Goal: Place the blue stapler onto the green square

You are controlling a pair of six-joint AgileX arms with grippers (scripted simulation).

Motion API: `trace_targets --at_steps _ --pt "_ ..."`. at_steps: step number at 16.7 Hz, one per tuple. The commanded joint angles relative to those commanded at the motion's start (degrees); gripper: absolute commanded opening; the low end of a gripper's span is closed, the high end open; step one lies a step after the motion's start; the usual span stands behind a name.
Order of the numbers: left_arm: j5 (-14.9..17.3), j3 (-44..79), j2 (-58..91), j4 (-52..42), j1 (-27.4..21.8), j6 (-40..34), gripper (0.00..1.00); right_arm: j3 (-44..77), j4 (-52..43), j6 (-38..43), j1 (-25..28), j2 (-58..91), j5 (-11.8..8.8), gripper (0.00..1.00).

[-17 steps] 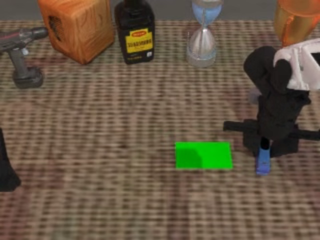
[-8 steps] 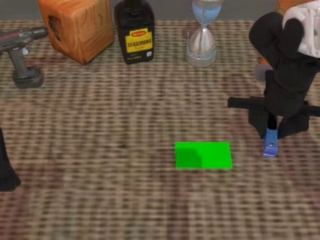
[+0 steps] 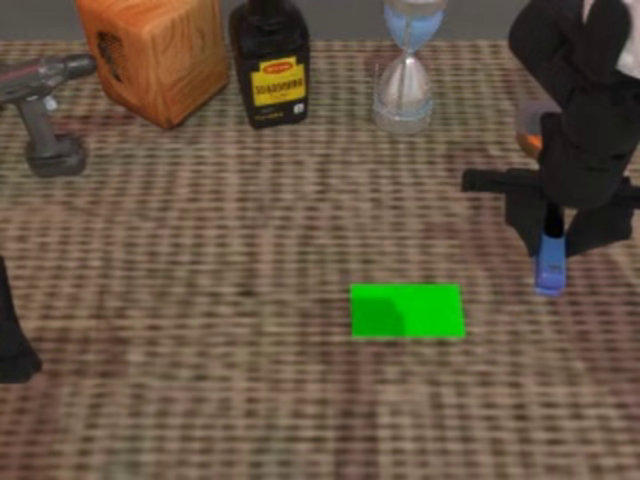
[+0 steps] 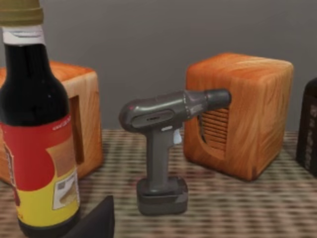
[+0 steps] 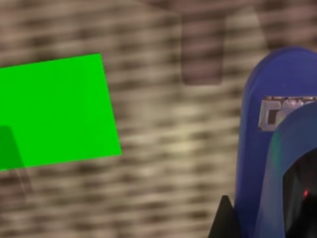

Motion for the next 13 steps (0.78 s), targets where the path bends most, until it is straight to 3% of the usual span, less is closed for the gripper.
trace_targets --at_steps 3,6,9,13 --pt "0.0 0.0 0.0 0.0 0.0 0.0 1.0 1.66 -0.65 3.71 0.87 1.19 0.04 0.0" --pt "0.0 0.0 0.0 0.0 0.0 0.0 1.0 4.76 -1.85 12.87 2.58 3.36 0.12 0.0" --pt "0.0 0.0 0.0 0.0 0.0 0.0 1.0 8.18 -3.37 27.51 4.82 5.95 0.2 0.0" --pt "0.0 0.0 0.0 0.0 0.0 0.0 1.0 12.53 -5.62 52.88 8.28 9.52 0.25 0.0"
